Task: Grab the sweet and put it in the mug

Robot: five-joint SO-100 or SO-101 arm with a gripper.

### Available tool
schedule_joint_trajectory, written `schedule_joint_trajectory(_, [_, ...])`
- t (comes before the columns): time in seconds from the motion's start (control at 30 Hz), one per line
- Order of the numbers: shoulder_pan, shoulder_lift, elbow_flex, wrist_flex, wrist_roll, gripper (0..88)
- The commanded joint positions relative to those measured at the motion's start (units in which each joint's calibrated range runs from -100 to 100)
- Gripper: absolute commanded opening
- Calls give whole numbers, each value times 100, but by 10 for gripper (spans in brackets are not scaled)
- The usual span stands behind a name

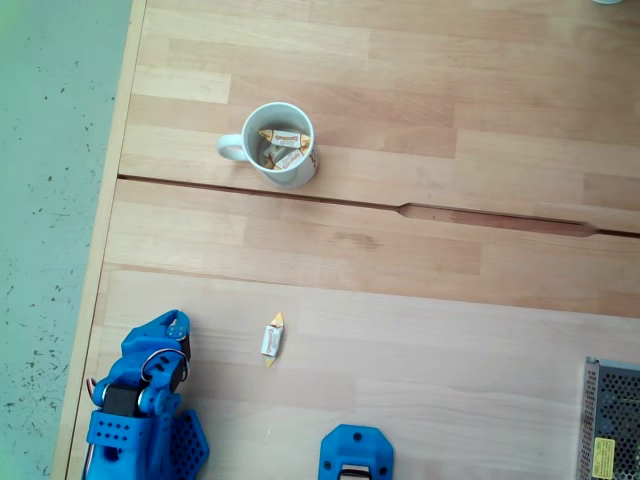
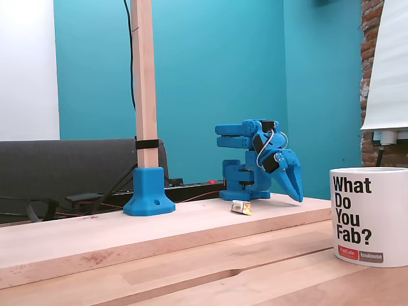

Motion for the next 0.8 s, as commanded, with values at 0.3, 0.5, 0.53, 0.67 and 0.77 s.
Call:
schedule_joint_trajectory(0.3, [54,29,-526,-18,20,3])
schedule_joint_trajectory(0.5, [148,29,-1632,-2,34,10])
schedule_joint_trajectory(0.53, [155,29,-1775,-2,34,11])
schedule_joint_trajectory(0.67, [162,29,-2105,159,34,14])
schedule_joint_trajectory(0.77, [170,29,-2381,764,39,14])
